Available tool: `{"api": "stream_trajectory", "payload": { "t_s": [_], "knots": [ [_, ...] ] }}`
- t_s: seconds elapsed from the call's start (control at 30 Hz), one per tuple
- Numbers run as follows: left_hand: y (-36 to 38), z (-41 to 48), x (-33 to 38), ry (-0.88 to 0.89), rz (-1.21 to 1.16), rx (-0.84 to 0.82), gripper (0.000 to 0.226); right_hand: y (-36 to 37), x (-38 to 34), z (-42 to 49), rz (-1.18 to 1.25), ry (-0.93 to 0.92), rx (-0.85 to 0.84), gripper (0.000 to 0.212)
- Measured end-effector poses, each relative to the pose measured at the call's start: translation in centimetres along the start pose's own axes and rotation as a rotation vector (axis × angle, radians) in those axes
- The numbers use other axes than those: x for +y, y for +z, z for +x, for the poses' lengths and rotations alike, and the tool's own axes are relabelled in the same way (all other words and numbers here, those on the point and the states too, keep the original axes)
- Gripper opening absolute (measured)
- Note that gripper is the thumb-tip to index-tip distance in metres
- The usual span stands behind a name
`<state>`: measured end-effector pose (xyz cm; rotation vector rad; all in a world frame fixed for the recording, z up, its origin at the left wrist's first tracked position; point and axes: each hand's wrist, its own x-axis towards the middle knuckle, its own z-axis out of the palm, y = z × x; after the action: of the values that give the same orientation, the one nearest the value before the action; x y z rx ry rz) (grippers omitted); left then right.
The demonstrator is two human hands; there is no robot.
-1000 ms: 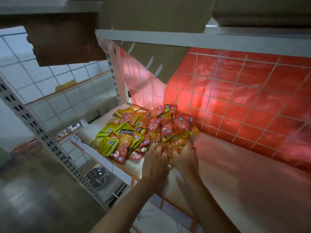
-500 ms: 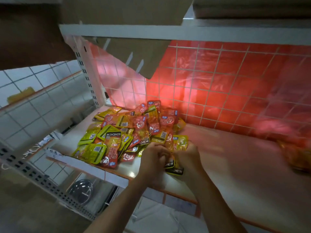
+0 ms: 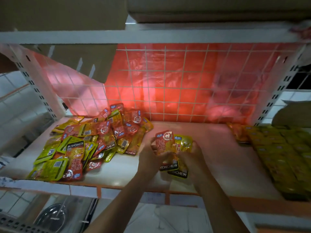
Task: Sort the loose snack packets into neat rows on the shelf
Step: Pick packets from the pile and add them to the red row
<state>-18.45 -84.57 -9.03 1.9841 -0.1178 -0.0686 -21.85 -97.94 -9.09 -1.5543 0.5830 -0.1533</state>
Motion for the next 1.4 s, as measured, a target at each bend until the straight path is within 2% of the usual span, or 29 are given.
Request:
{"api": "stream_trajectory", "payload": {
  "t_s": [0.2,0.33,0.5,0.63,0.73,0.83,0.93,1.03,1.13,1.3,1.4],
  "knots": [
    [5.0,0.7,1.6,-0.061,-0.094,-0.031,0.042,-6.0,0.2,1.4,-0.008,-0.047,0.071,0.039],
    [9.0,0.4,3.6,-0.131,-0.263,-0.064,0.020,-10.8,0.3,2.5,-0.022,-0.058,0.107,0.032],
    [13.5,-0.6,6.7,-0.203,-0.517,-0.088,0.020,-16.9,-0.1,3.4,0.024,-0.100,0.095,0.025],
    [16.2,-0.9,8.1,-0.220,-0.598,-0.110,0.025,-20.4,-0.5,4.4,0.055,-0.101,0.086,0.020],
    [18.1,-1.5,9.2,-0.208,-0.656,-0.132,0.022,-21.9,-0.4,5.0,0.102,-0.108,0.096,0.028],
    [20.2,-2.2,10.2,-0.190,-0.669,-0.180,0.015,-22.6,-0.3,5.3,0.118,-0.176,0.073,0.046],
    [22.0,-2.7,10.9,-0.184,-0.684,-0.209,0.019,-23.1,-0.5,5.5,0.104,-0.262,0.007,0.030],
    [22.9,-3.3,11.6,-0.185,-0.680,-0.234,0.032,-23.6,-0.4,5.8,0.069,-0.271,-0.033,0.036],
    [23.1,-3.5,11.8,-0.183,-0.667,-0.252,0.021,-24.6,-0.3,6.4,0.062,-0.247,-0.002,0.048],
    [23.4,-3.3,12.1,-0.206,-0.661,-0.247,0.019,-25.5,-0.7,6.6,0.110,-0.178,0.013,0.049],
    [23.5,-2.7,11.7,-0.164,-0.643,-0.187,0.020,-26.2,-0.9,6.7,0.168,-0.171,0.132,0.047]
  ]
}}
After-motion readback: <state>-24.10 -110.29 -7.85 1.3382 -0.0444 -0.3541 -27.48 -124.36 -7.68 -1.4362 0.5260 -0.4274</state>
